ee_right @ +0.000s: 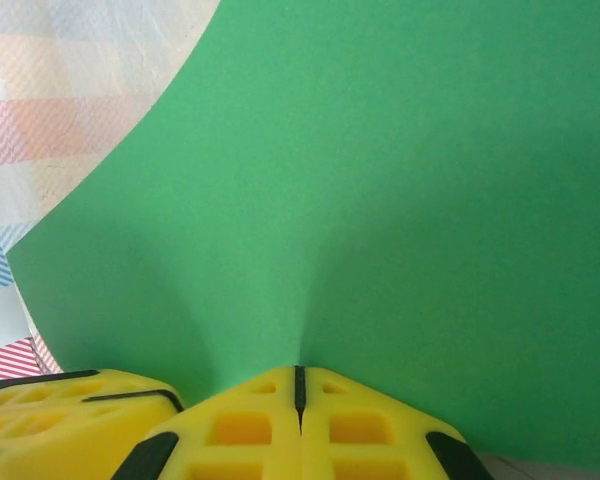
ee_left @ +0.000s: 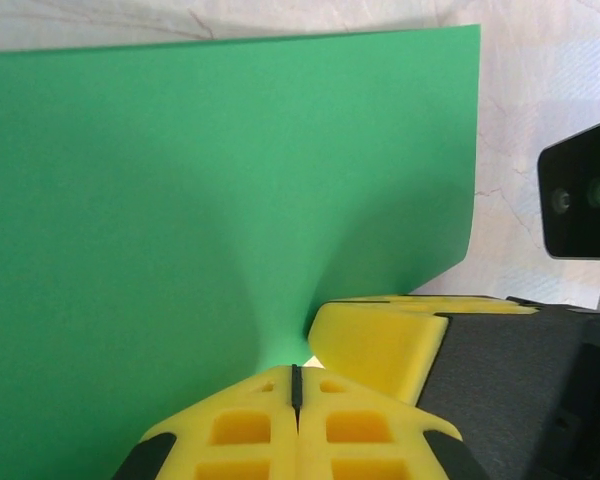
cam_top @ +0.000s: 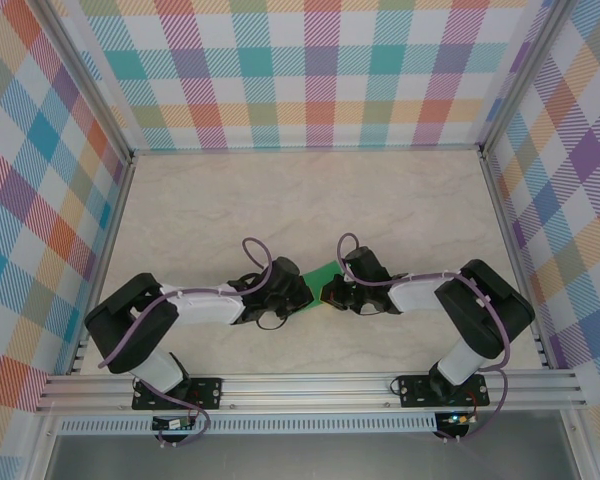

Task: Fold a paper plane with a square sheet of paper (pick it up from the middle)
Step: First fold in half a square sheet of paper at the center of the table.

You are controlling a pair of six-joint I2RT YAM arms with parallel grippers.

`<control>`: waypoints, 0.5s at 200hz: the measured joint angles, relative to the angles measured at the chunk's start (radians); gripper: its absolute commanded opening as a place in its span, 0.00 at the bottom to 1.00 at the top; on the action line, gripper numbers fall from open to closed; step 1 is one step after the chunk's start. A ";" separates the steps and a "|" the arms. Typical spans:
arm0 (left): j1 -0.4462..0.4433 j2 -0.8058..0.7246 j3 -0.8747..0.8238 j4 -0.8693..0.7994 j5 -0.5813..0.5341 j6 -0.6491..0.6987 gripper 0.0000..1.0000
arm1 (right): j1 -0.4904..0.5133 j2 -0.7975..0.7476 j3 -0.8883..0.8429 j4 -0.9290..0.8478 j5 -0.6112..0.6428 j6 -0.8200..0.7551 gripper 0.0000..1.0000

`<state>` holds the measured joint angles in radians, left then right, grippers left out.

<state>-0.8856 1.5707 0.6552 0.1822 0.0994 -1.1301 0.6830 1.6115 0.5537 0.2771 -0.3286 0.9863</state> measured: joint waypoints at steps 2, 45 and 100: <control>-0.001 0.002 -0.001 0.002 0.001 0.000 0.00 | 0.000 0.000 0.000 0.000 0.000 0.000 0.01; -0.009 0.035 -0.011 0.029 0.014 -0.014 0.00 | 0.000 0.000 0.000 0.019 0.002 0.000 0.01; -0.011 0.039 -0.011 0.034 0.014 -0.026 0.00 | 0.006 0.000 0.000 0.027 -0.003 -0.008 0.01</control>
<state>-0.8963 1.6093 0.6437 0.2165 0.1131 -1.1564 0.6891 1.6115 0.5533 0.3046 -0.3313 0.9783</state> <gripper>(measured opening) 0.040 0.045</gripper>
